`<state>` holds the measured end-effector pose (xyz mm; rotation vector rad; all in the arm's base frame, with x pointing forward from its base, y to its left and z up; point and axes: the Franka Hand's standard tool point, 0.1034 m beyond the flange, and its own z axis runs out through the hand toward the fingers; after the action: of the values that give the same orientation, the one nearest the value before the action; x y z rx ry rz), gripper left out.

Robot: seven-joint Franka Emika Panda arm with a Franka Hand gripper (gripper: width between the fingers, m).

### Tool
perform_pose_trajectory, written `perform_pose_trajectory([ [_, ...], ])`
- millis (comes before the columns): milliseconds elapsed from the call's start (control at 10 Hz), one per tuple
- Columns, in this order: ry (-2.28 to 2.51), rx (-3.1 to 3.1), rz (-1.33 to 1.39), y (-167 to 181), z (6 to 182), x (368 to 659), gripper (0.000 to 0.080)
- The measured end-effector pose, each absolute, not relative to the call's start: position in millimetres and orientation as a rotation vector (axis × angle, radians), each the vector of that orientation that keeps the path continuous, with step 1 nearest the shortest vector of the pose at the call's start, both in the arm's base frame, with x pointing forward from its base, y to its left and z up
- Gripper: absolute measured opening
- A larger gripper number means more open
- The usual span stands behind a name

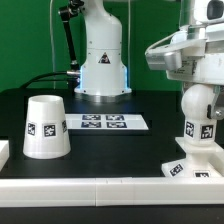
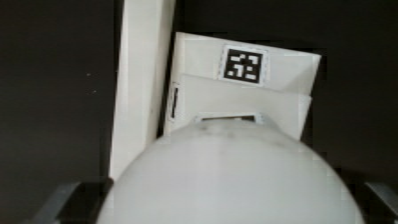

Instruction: Assemble lamp

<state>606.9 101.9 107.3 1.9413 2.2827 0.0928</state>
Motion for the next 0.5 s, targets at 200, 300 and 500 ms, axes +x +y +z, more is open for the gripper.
perform_pose_trajectory([
  [200, 2.263, 1.965, 0.094, 101.1, 107.2, 607.0, 0.0574],
  [300, 2.136, 2.115, 0.12, 100.2, 107.1, 606.8, 0.0574],
  [500, 1.856, 2.382, 0.154, 100.3, 106.9, 606.4, 0.0574],
])
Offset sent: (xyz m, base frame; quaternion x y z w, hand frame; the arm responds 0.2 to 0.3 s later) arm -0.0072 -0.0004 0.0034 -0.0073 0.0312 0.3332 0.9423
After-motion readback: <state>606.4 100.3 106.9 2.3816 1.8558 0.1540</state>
